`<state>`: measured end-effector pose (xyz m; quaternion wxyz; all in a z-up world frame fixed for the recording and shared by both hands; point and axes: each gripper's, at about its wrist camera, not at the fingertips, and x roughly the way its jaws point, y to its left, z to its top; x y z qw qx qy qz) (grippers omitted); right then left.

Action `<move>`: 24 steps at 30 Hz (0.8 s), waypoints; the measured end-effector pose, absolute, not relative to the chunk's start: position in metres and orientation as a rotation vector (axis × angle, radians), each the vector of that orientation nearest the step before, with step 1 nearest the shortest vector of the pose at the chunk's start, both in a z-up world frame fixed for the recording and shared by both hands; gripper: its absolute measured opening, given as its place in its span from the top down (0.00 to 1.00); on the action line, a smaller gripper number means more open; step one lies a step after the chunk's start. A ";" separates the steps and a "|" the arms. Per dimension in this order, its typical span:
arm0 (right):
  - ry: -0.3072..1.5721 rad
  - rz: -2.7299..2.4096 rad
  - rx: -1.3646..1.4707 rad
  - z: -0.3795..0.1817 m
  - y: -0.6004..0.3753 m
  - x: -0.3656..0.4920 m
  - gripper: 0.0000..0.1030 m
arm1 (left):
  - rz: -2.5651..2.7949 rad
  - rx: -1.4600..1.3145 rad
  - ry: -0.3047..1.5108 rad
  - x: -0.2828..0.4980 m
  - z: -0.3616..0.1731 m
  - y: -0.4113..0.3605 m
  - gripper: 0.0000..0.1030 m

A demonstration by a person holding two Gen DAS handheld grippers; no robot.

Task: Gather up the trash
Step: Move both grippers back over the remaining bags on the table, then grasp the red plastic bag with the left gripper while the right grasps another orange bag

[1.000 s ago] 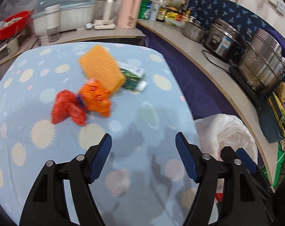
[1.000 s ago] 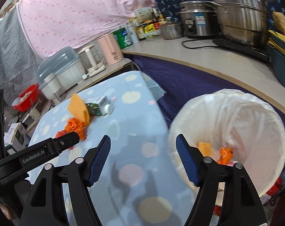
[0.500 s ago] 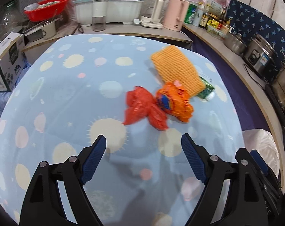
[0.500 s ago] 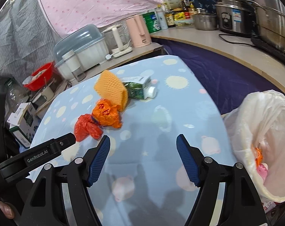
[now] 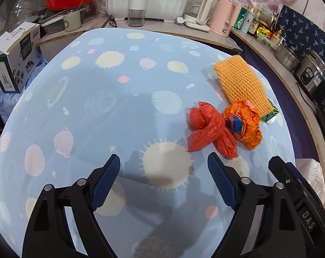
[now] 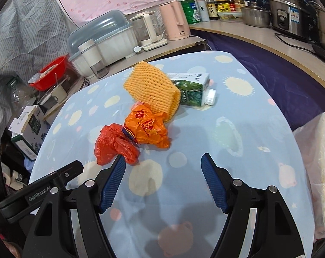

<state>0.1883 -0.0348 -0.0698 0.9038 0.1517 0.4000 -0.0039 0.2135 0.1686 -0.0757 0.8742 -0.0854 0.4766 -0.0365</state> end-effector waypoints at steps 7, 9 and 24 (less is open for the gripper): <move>0.842 0.011 0.319 -0.077 -0.025 0.221 0.32 | -0.071 -0.201 1.013 0.225 -0.083 0.180 0.19; 0.843 0.016 0.317 -0.079 -0.022 0.229 0.32 | -0.071 -0.201 1.013 0.228 -0.084 0.181 0.19; 0.849 0.020 0.300 -0.092 -0.021 0.245 0.53 | -0.129 -0.221 1.001 0.252 -0.081 0.168 0.15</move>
